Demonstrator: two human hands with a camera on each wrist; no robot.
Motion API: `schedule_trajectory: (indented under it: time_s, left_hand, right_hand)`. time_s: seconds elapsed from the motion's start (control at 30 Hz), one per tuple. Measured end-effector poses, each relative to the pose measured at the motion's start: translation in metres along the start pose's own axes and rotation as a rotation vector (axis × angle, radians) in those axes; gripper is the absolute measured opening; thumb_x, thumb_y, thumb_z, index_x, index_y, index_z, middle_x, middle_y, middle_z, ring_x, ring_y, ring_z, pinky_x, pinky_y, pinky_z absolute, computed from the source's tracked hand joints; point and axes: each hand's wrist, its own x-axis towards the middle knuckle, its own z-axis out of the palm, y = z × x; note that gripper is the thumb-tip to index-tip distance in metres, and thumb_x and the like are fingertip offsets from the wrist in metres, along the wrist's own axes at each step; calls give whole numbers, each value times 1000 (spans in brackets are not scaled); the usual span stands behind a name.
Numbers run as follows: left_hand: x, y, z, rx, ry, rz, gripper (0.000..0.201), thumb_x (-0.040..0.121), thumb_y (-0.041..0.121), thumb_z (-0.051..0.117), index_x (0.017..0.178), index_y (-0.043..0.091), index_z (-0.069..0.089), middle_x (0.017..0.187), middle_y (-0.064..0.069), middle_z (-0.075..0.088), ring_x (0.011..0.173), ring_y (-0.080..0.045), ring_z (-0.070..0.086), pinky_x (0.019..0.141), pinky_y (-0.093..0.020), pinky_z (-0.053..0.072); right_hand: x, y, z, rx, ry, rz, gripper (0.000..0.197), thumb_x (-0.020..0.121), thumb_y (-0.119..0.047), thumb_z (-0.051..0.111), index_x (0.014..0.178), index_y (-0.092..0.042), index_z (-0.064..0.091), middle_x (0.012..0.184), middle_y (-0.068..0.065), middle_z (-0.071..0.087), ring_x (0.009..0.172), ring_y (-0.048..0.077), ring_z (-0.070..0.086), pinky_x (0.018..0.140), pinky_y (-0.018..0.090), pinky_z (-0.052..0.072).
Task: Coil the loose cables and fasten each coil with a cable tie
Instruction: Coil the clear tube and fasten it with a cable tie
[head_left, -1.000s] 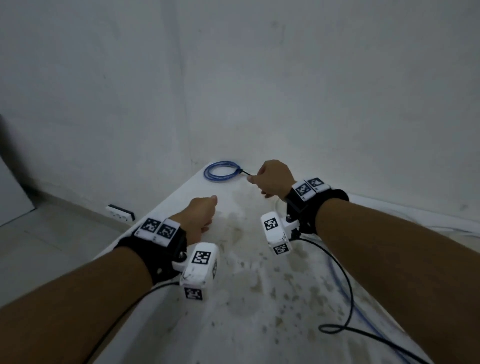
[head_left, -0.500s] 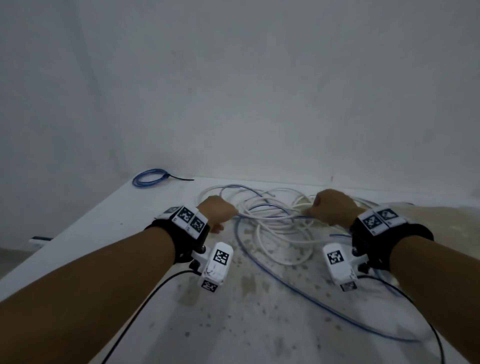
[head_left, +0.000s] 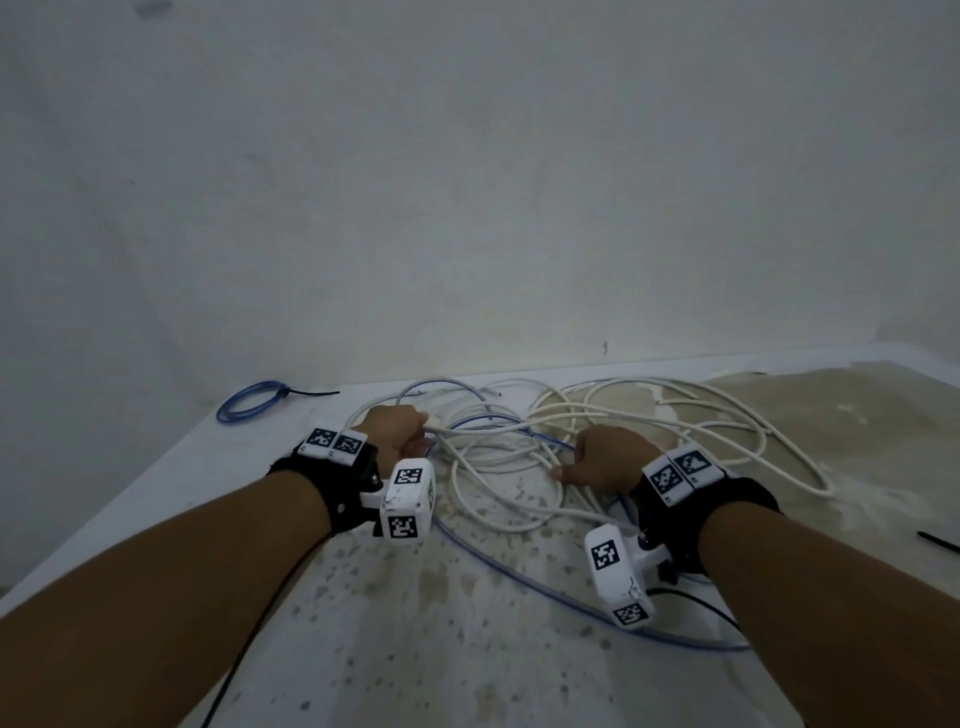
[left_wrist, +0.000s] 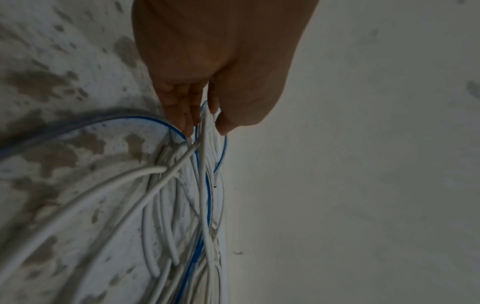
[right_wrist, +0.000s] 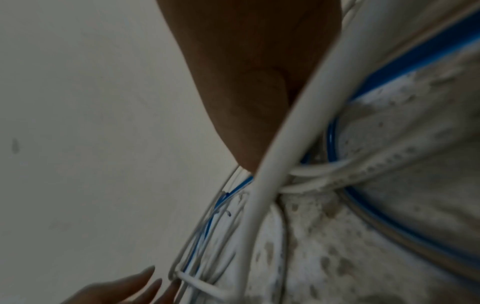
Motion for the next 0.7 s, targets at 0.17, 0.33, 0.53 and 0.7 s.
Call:
schedule_trajectory:
  time_s: [0.17, 0.33, 0.53, 0.7]
  left_hand:
    - [6, 5, 4, 51, -34, 18, 25, 102, 10, 49, 79, 4, 55, 76, -12, 55, 64, -19, 51, 60, -26, 44]
    - [5, 11, 5, 34, -14, 74, 24, 106, 15, 40, 95, 7, 59, 85, -12, 57, 69, -20, 52, 61, -19, 42]
    - [6, 20, 11, -22, -5, 106, 18, 100, 10, 55, 87, -2, 60, 81, -16, 65, 59, -17, 68, 51, -27, 55]
    - [-3, 71, 4, 105, 78, 355, 24, 98, 11, 55, 75, 3, 56, 76, -17, 62, 54, -19, 64, 51, -28, 58]
  right_hand:
    - [2, 0, 6, 12, 10, 3, 46, 87, -59, 61, 76, -17, 45, 76, 2, 49, 67, 17, 48, 68, 29, 39]
    - [0, 1, 3, 3, 4, -8, 46, 87, -59, 60, 89, -15, 50, 89, 5, 54, 82, 21, 52, 70, 29, 40]
    - [-1, -2, 0, -6, 3, 4, 54, 85, -60, 62, 59, -18, 41, 60, 0, 44, 56, 15, 45, 56, 27, 38]
    - [-4, -3, -5, -15, -46, 9, 60, 86, -60, 61, 53, -15, 42, 54, 1, 41, 51, 16, 43, 50, 27, 34]
